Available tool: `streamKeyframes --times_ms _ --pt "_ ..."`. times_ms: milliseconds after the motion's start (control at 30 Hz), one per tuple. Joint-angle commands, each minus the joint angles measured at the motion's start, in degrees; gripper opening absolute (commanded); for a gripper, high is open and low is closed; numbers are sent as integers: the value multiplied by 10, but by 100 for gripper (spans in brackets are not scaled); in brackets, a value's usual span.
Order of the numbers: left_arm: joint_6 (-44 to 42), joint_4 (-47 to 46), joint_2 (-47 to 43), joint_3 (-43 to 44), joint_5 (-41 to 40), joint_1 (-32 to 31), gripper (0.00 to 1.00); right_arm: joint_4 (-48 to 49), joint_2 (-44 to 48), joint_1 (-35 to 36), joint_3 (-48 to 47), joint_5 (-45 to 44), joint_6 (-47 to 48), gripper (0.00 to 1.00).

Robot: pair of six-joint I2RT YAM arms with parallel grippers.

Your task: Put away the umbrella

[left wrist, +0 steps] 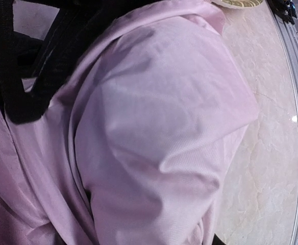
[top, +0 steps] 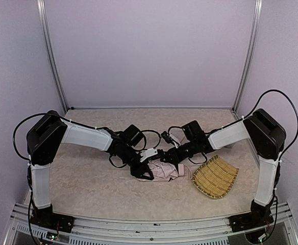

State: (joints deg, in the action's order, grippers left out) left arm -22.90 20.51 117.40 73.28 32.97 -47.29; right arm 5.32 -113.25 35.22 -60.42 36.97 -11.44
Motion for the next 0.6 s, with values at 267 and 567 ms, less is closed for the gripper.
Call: streamKeyframes --times_ms 267,567 --pt "-4 146 56 -30 2 7 25 -61 162 -65 36 -84 70 37" --pt "-3 161 68 -19 19 18 25 13 338 66 190 -214 319 48"
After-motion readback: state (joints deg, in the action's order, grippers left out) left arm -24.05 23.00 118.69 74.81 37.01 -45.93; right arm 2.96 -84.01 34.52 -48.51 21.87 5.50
